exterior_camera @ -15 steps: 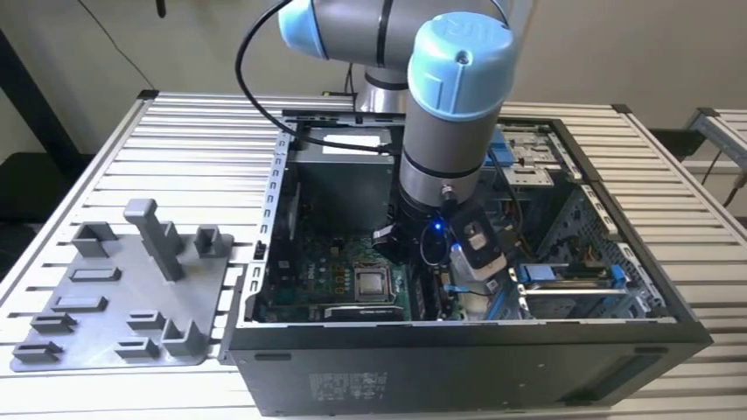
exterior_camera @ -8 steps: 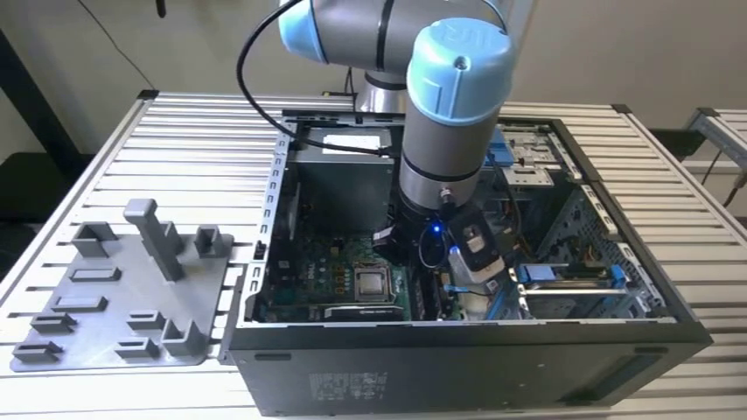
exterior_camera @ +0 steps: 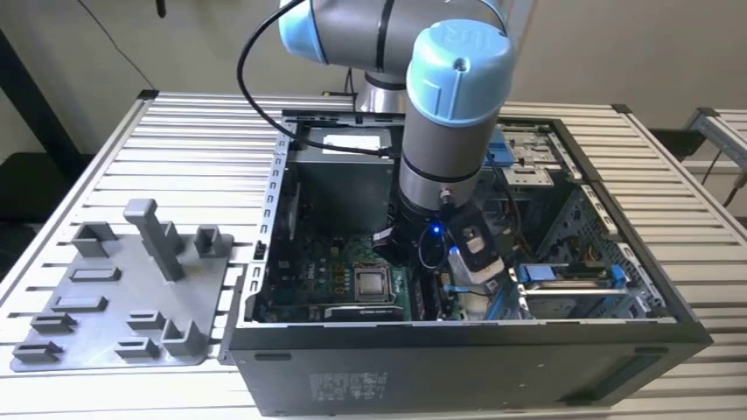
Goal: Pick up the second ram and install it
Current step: 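Insert the second ram into the second slot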
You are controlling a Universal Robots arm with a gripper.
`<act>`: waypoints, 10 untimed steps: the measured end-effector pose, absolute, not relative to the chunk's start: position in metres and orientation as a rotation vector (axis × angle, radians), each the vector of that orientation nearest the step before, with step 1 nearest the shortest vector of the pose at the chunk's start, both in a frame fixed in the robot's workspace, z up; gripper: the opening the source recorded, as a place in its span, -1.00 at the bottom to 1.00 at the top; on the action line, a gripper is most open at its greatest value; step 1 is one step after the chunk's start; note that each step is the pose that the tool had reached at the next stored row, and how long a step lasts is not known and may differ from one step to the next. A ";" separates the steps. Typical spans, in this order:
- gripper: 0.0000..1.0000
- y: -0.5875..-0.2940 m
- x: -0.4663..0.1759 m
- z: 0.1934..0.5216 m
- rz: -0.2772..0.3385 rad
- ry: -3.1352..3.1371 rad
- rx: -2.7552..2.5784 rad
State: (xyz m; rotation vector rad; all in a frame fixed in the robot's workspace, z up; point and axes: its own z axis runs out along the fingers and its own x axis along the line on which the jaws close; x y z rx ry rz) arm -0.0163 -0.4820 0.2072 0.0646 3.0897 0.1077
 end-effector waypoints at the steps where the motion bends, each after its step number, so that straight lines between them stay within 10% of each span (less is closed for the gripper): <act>1: -0.72 -0.482 -0.016 0.207 0.108 3.090 0.065; 10: -0.44 -0.482 -0.016 0.207 0.107 3.090 0.065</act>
